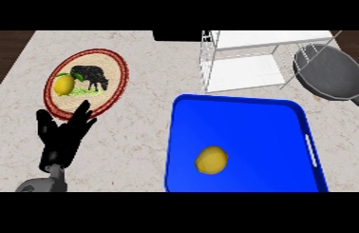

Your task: Pick the cupcake from the tray and place it in the tiered shelf

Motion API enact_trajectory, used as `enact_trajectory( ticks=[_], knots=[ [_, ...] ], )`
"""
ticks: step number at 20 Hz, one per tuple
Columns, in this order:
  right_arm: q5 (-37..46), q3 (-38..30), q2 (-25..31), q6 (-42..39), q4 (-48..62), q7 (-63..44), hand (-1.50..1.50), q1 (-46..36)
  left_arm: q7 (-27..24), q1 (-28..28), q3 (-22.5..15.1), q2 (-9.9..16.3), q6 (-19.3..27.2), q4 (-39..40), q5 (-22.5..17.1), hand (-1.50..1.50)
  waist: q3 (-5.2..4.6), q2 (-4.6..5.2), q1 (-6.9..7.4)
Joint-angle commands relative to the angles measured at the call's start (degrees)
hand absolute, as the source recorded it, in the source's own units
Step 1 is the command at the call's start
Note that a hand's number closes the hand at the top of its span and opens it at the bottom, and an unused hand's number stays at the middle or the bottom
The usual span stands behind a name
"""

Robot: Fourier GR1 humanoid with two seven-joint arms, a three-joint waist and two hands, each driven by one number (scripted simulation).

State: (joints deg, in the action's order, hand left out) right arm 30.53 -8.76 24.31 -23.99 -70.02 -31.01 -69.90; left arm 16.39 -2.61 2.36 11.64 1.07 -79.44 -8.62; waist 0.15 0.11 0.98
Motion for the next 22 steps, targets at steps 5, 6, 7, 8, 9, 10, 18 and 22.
enact_trajectory(
  ticks=[5, 6, 7, 8, 9, 10, 18, 22],
  knots=[
    [6.0, 1.8, -0.9, 8.8, 15.8, 9.4, 1.5, -4.1, -2.0, -1.3, -0.5, -1.5, 0.1, 4.3, 1.7, 0.0, -0.2, 0.3, 0.14],
    [5.2, 1.5, -0.6, 8.3, 13.2, 10.4, 1.5, -1.3, 1.5, -1.9, 1.8, 1.2, -1.7, 2.8, -0.6, 0.0, -0.17, 0.09, -0.26],
    [5.9, 1.8, -1.6, 9.8, 14.3, 10.4, 1.5, -0.8, 3.7, 0.7, 0.1, -0.1, -0.4, -2.5, -0.2, 0.0, -0.15, 0.01, 0.0],
    [6.5, 2.3, -3.1, 10.9, 15.8, 9.1, 1.5, -4.2, -0.9, -2.8, 0.9, -1.2, -0.3, 5.6, 0.6, 0.0, -0.2, 0.16, -0.22],
    [6.9, 2.1, -2.0, 11.8, 18.3, 13.1, 1.5, -3.2, -1.2, -2.1, 0.0, -2.0, 0.5, 5.6, 1.7, 0.0, -0.19, 0.25, -0.08],
    [7.0, 1.7, -2.2, 11.4, 20.7, 11.6, 1.5, -7.3, -0.4, -2.6, 0.7, -1.6, -0.4, 4.1, 0.4, 0.0, -0.2, 0.22, 0.16],
    [6.9, 0.7, -2.4, 14.3, 27.0, 18.9, 1.5, -7.3, 3.4, -3.1, 1.5, 0.2, -1.2, 2.5, 0.4, 0.0, -0.17, 0.15, 0.13],
    [8.4, 2.8, -1.1, 11.0, 25.5, 18.7, 1.5, -6.5, -0.1, -0.1, 0.4, -2.0, -0.5, 2.4, 1.5, 0.0, -0.18, -0.05, -0.39]
  ],
)
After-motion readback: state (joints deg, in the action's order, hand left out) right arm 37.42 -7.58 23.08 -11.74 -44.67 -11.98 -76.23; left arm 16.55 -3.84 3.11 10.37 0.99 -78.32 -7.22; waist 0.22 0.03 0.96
